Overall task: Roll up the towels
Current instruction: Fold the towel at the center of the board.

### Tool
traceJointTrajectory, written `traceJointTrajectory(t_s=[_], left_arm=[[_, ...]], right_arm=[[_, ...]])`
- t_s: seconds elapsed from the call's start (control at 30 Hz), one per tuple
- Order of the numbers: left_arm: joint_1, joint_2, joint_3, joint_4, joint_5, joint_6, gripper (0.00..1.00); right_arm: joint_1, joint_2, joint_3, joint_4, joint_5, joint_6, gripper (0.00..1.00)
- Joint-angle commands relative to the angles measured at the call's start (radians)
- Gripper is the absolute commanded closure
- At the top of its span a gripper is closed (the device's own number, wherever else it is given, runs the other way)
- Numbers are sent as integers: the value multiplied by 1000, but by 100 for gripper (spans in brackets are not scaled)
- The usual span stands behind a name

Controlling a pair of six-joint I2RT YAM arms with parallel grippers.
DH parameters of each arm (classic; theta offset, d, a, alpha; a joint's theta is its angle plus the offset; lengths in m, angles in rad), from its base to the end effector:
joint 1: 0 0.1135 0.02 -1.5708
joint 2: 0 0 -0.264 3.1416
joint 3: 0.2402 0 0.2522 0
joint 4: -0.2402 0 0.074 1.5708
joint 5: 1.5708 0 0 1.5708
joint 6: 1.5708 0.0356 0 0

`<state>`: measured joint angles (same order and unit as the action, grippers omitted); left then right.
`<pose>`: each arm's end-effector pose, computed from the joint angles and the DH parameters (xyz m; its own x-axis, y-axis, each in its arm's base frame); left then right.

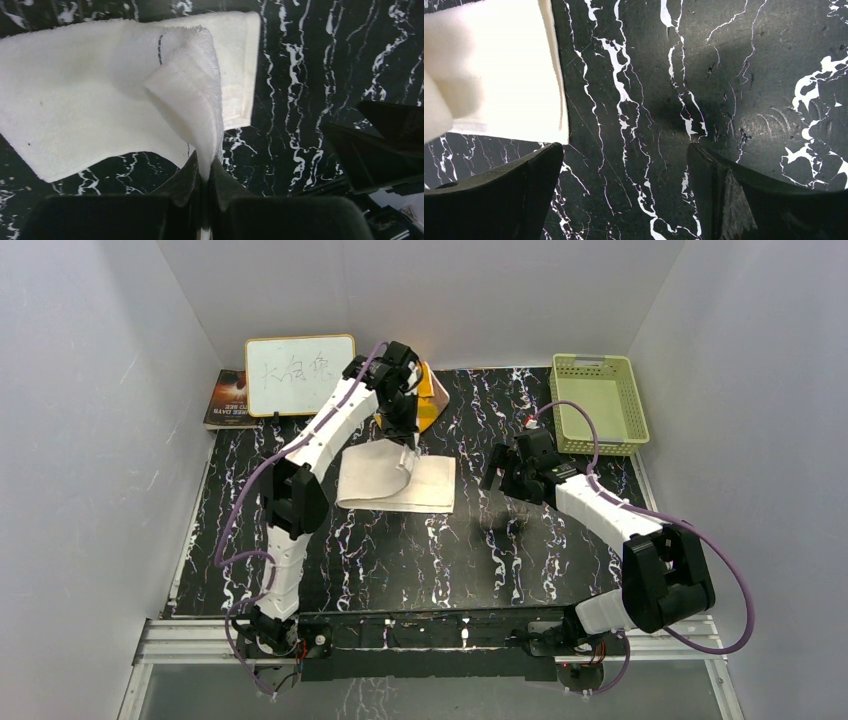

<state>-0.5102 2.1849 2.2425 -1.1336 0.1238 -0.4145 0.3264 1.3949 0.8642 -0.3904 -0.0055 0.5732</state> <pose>0.4038 -0.2310 0.3070 -0.9187 0.0562 -0.3909 0.1811 0.9395 -0.2907 0.2668 0.0905 0.2139 -0.8093 0.2986 -0.5059 0.1370 0.9334 0.3318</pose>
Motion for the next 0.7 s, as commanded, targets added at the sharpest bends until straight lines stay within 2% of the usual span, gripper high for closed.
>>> traceJointTrajectory(t_s=[0.0,0.47,0.6,0.67], left_arm=[[-19,15,21,-20,62,-100,100],[-51,90,-46,51,92,-131,99],[-60,72,-92,150,160,-142,81],[-59,39,-111,227,192,-149,68]], right_arm=[[0,-31,14,16,16,-17,6],[0,-31,-8,24,24,-31,4],[0,-28,-8,31,26,-37,4],[0,-31,-2,39,25,-48,4]])
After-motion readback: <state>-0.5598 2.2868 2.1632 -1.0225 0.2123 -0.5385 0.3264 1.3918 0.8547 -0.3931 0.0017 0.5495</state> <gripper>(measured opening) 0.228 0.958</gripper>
